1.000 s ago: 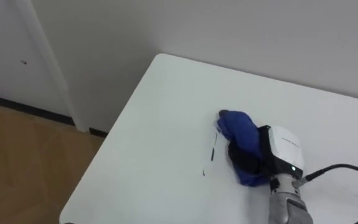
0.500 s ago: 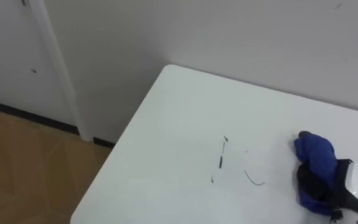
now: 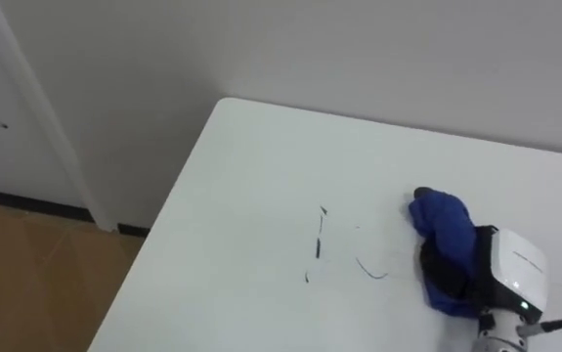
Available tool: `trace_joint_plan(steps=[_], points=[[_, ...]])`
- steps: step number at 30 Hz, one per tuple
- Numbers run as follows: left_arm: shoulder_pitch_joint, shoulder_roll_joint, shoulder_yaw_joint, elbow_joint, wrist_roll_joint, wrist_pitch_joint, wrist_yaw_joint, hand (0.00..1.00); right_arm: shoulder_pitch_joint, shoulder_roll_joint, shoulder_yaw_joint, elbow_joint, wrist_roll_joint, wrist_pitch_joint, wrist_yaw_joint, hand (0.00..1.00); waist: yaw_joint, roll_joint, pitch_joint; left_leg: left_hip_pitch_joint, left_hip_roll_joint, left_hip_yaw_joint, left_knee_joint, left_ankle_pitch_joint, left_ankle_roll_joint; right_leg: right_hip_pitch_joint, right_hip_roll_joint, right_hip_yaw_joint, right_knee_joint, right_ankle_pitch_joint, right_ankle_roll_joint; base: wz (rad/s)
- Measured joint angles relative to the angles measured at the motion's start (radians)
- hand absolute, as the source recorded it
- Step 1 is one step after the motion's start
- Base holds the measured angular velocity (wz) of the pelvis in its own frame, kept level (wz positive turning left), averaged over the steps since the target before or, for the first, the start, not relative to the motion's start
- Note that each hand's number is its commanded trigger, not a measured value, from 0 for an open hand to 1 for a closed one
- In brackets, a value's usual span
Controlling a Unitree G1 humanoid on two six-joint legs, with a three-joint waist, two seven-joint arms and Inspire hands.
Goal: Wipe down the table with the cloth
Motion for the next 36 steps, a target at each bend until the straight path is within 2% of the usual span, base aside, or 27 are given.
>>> trace_joint_plan(steps=[2, 6, 9, 10, 12, 14, 15, 17, 18, 21, 24, 25, 27, 29, 30, 33, 34, 36], points=[[0.029, 0.006, 0.013, 0.004, 0.000, 0.017, -0.007, 0.00, 0.002, -0.015, -0.013, 0.030, 0.029, 0.000, -0.011, 1.00, 0.000, 0.000, -0.0005, 0.010, -0.003, -0.004, 0.002, -0.002, 0.004, 0.014, -0.004, -0.008, 0.000, -0.001, 0.001, 0.13], [0.028, -0.004, 0.011, 0.020, -0.001, 0.016, -0.011, 0.00, -0.007, -0.013, -0.013, 0.039, 0.029, 0.003, -0.001, 1.00, 0.007, 0.001, -0.0008, 0.013, -0.010, -0.009, 0.004, -0.002, 0.004, 0.019, -0.011, -0.007, 0.002, -0.005, 0.009, 0.01], [0.017, -0.016, -0.019, 0.022, -0.005, 0.016, -0.011, 0.00, -0.019, 0.007, 0.020, -0.002, 0.037, 0.050, 0.023, 1.00, 0.031, 0.001, -0.0003, 0.020, -0.004, 0.004, 0.001, -0.001, 0.002, 0.013, -0.003, 0.007, 0.004, -0.003, 0.006, -0.22], [0.004, -0.025, -0.029, 0.022, -0.005, 0.017, -0.011, 0.00, -0.018, 0.016, 0.035, -0.039, 0.033, 0.079, 0.047, 1.00, 0.042, -0.001, 0.0003, 0.021, -0.001, 0.006, 0.004, -0.003, -0.001, 0.011, 0.003, 0.020, 0.005, -0.001, 0.003, -0.35], [-0.025, -0.039, -0.052, 0.022, -0.005, 0.018, -0.010, 0.00, -0.014, 0.030, 0.087, -0.116, 0.010, 0.123, 0.100, 1.00, 0.063, -0.002, 0.0011, 0.015, 0.006, 0.017, 0.004, -0.005, -0.005, -0.008, 0.009, 0.018, 0.014, 0.002, -0.004, -0.39], [-0.067, -0.054, -0.091, 0.010, -0.005, 0.020, -0.010, 0.00, 0.000, 0.040, 0.218, -0.259, -0.040, 0.162, 0.195, 1.00, 0.076, -0.003, 0.0026, -0.004, 0.008, 0.020, 0.002, -0.002, -0.008, -0.036, 0.014, 0.017, 0.017, 0.007, -0.011, -0.37], [-0.077, -0.059, -0.102, 0.001, -0.005, 0.020, -0.009, 0.00, 0.006, 0.047, 0.249, -0.290, -0.053, 0.167, 0.212, 1.00, 0.082, -0.003, 0.0027, -0.007, 0.009, 0.022, 0.002, -0.002, -0.009, -0.040, 0.015, 0.017, 0.017, 0.008, -0.012, -0.19], [-0.104, -0.089, -0.124, -0.040, -0.005, 0.013, 0.000, 0.00, 0.007, 0.084, 0.351, -0.361, -0.120, 0.181, 0.268, 1.00, 0.089, -0.004, 0.0039, -0.018, 0.010, 0.019, -0.001, 0.000, -0.012, -0.052, 0.019, 0.016, 0.015, 0.008, -0.014, -0.02], [-0.109, -0.096, -0.127, -0.046, -0.005, 0.008, 0.001, 0.00, 0.008, 0.094, 0.368, -0.368, -0.136, 0.184, 0.277, 1.00, 0.094, -0.004, 0.0039, -0.020, 0.010, 0.019, -0.003, 0.001, -0.012, -0.054, 0.019, 0.016, 0.015, 0.008, -0.014, 0.00], [-0.113, -0.113, -0.127, -0.060, -0.005, -0.011, 0.001, 0.00, 0.003, 0.105, 0.406, -0.375, -0.190, 0.164, 0.293, 1.00, 0.107, -0.003, 0.0049, -0.025, 0.010, 0.014, -0.007, 0.001, -0.012, -0.061, 0.018, 0.008, 0.013, 0.008, -0.014, 0.03], [-0.098, -0.087, -0.126, -0.055, -0.038, -0.010, 0.005, 0.00, 0.004, 0.096, 0.397, -0.372, -0.191, 0.125, 0.287, 1.00, 0.102, -0.006, 0.0082, -0.032, 0.010, -0.002, -0.008, 0.001, -0.011, -0.059, 0.016, -0.023, 0.001, 0.007, -0.014, 0.10], [-0.090, -0.077, -0.126, -0.050, -0.055, -0.010, 0.021, 0.00, 0.007, 0.087, 0.392, -0.368, -0.189, 0.105, 0.269, 1.00, 0.097, -0.006, 0.0117, -0.036, 0.009, -0.004, -0.005, 0.001, -0.011, -0.059, 0.014, -0.029, -0.003, 0.007, -0.014, 0.13], [-0.070, -0.063, -0.125, -0.047, -0.066, -0.009, 0.032, 0.00, 0.012, 0.074, 0.385, -0.359, -0.189, 0.080, 0.240, 1.00, 0.098, -0.004, 0.0129, -0.039, 0.008, -0.003, -0.003, 0.002, -0.010, -0.059, 0.011, -0.032, -0.004, 0.007, -0.013, 0.08], [-0.045, -0.045, -0.117, -0.044, -0.066, -0.009, 0.039, 0.00, 0.013, 0.060, 0.375, -0.312, -0.148, 0.032, 0.179, 1.00, 0.100, -0.007, 0.0136, -0.040, 0.006, -0.002, 0.000, 0.002, -0.009, -0.057, 0.009, -0.033, -0.007, 0.005, -0.011, 0.06], [-0.039, -0.044, -0.107, -0.044, -0.066, -0.009, 0.039, 0.00, 0.015, 0.057, 0.368, -0.299, -0.132, 0.020, 0.163, 1.00, 0.101, -0.007, 0.0136, -0.040, 0.005, -0.002, 0.001, 0.003, -0.008, -0.055, 0.008, -0.032, -0.008, 0.005, -0.010, 0.12], [-0.015, -0.044, -0.073, -0.030, -0.067, -0.003, 0.042, 0.00, 0.035, 0.036, 0.329, -0.240, -0.033, -0.022, 0.077, 1.00, 0.087, -0.007, 0.0127, -0.038, -0.004, 0.000, 0.003, 0.007, -0.001, -0.042, -0.005, -0.039, -0.016, 0.000, -0.003, 0.35], [-0.006, -0.045, -0.053, -0.028, -0.065, -0.002, 0.042, 0.00, 0.058, 0.034, 0.285, -0.214, -0.012, -0.036, 0.038, 1.00, 0.075, -0.011, 0.0087, -0.033, -0.008, 0.000, 0.003, 0.008, 0.001, -0.034, -0.009, -0.038, -0.017, -0.004, 0.003, 0.57], [-0.005, -0.046, -0.020, -0.021, -0.061, 0.000, 0.042, 0.00, 0.090, 0.030, 0.199, -0.169, 0.030, -0.052, -0.020, 1.00, 0.066, -0.017, 0.0089, -0.033, -0.015, -0.001, 0.004, 0.011, 0.006, -0.021, -0.017, -0.032, -0.017, -0.009, 0.011, 0.45]])
